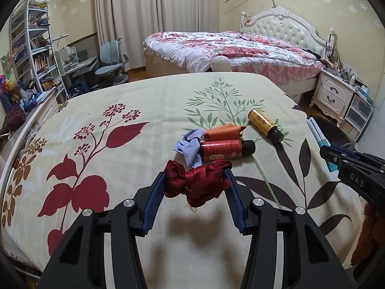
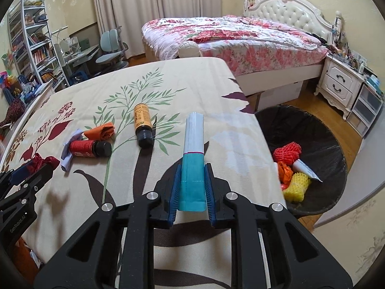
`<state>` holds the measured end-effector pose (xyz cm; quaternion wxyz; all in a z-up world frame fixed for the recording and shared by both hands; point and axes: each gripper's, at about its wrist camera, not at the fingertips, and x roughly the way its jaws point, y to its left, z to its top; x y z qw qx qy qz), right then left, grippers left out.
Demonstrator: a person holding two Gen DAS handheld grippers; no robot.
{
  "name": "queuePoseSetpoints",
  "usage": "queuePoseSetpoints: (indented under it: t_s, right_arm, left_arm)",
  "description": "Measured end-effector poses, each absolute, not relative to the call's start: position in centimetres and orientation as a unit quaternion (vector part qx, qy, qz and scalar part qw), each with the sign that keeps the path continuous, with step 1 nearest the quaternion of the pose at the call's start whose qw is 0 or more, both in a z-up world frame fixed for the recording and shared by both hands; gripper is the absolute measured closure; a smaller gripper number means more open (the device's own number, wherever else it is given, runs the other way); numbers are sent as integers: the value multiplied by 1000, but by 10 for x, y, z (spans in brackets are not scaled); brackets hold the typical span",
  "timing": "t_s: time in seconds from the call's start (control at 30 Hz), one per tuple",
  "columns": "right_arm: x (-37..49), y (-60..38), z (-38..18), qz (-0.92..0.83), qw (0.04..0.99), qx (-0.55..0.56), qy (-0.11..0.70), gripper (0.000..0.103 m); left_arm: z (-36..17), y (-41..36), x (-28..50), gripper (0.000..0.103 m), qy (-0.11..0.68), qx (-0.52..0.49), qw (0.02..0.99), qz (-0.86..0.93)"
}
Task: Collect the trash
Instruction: 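Grasp the dark red cloth with the left tool while the right tool grasps the teal-white tube, then carry the red cloth and teal tube over the bin and open both tools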
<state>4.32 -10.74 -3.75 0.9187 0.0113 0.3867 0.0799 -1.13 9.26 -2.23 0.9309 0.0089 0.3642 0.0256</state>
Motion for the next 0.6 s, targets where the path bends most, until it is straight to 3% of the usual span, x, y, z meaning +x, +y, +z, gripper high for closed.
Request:
queuePoseSetpoints:
  t_s: [0.6]
  right_arm:
    - [35, -178, -14, 8, 939, 33, 343, 84]
  left_arm:
    - [6, 10, 8, 53, 318, 35, 946, -50]
